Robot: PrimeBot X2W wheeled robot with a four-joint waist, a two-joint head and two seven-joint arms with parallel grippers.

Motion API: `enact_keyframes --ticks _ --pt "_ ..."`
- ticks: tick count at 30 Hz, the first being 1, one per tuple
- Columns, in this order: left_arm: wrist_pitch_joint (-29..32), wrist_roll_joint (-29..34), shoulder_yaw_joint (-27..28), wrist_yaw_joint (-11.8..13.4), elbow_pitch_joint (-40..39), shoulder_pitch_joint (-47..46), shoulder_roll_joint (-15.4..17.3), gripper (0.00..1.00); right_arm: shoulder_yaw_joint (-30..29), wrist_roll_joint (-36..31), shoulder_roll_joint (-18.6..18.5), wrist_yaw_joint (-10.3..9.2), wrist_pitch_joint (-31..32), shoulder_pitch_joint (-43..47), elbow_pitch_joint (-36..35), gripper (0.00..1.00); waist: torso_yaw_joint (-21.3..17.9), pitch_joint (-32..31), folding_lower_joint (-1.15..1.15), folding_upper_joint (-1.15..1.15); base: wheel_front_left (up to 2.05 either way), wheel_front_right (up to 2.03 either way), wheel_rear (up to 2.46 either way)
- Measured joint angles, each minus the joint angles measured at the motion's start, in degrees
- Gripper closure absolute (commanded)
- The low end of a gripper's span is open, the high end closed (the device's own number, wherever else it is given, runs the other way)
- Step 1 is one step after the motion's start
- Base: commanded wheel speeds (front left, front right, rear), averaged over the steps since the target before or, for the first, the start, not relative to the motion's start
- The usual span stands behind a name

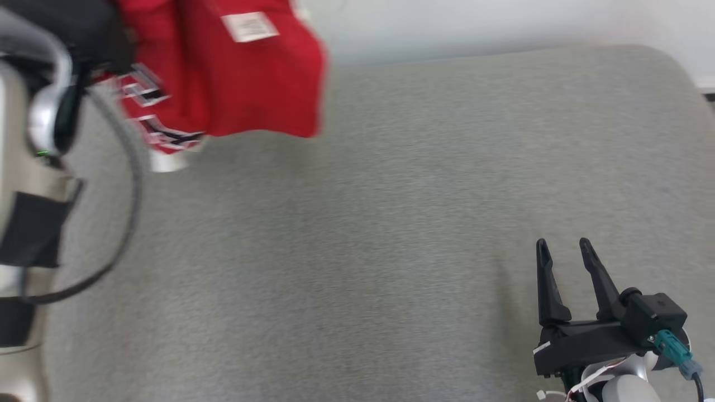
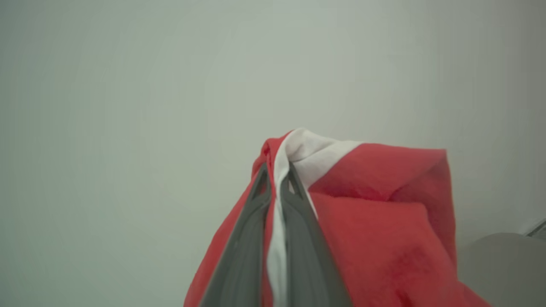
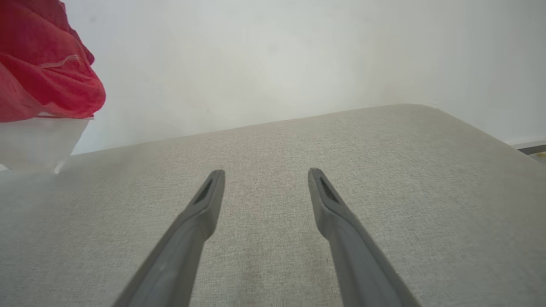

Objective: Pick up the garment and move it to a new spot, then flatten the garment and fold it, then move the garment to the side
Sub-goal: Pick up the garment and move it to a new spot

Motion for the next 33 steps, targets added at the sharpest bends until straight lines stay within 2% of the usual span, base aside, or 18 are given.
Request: enact_keyframes --ticks 6,7,14,21,28,29,30,33 --pt "1.4 -2.4 -4.1 0.0 -3.9 -0.8 -6.4 1.00 0.0 0.9 0.0 0.00 -0.8 0.2 1.4 0.00 -4.1 -1.1 0.00 0.00 0.00 0.00 0.00" --pt "1.4 -2.4 -4.1 0.0 -3.9 -0.8 -6.4 1.00 0.0 0.9 0.0 0.00 -0.8 0.2 1.4 0.00 -4.1 -1.1 0.00 0.00 0.00 0.00 0.00" --pt "-0.6 -4.9 -7.1 0.6 -1.8 3.9 -12.9 1.00 0.6 1.8 0.0 0.00 -1.5 0.2 2.4 0.00 -7.9 -1.6 0.00 0.00 0.00 0.00 0.00" --pt "-4.6 -5.9 -9.8 1.6 3.9 16.3 -15.2 1.00 0.6 2.0 0.1 0.00 -1.8 0.1 3.0 0.00 -9.3 -0.9 0.00 0.00 0.00 0.00 0.00" --pt "-9.3 -7.0 -11.7 2.4 11.5 26.6 -16.4 1.00 0.7 1.6 0.1 0.00 -1.7 0.1 3.3 0.00 -8.4 -0.7 0.01 0.00 0.00 0.00 0.00" --pt "-9.9 -7.1 -12.2 2.1 12.5 27.3 -16.6 0.71 0.8 1.5 0.1 0.00 -1.7 0.1 3.2 0.00 -8.1 -0.7 0.01 0.00 0.00 0.00 0.00" --pt "-10.6 -6.7 -12.8 2.0 13.2 27.5 -16.7 0.00 0.9 1.3 0.1 0.00 -1.7 0.0 3.2 0.00 -7.8 -0.8 0.01 0.01 0.00 0.00 0.00" --pt "-14.5 -7.4 -12.7 1.5 13.2 27.3 -17.3 0.00 0.7 0.7 0.1 0.00 -1.5 0.0 3.0 0.00 -6.8 -1.1 0.01 0.00 0.00 0.00 0.00"
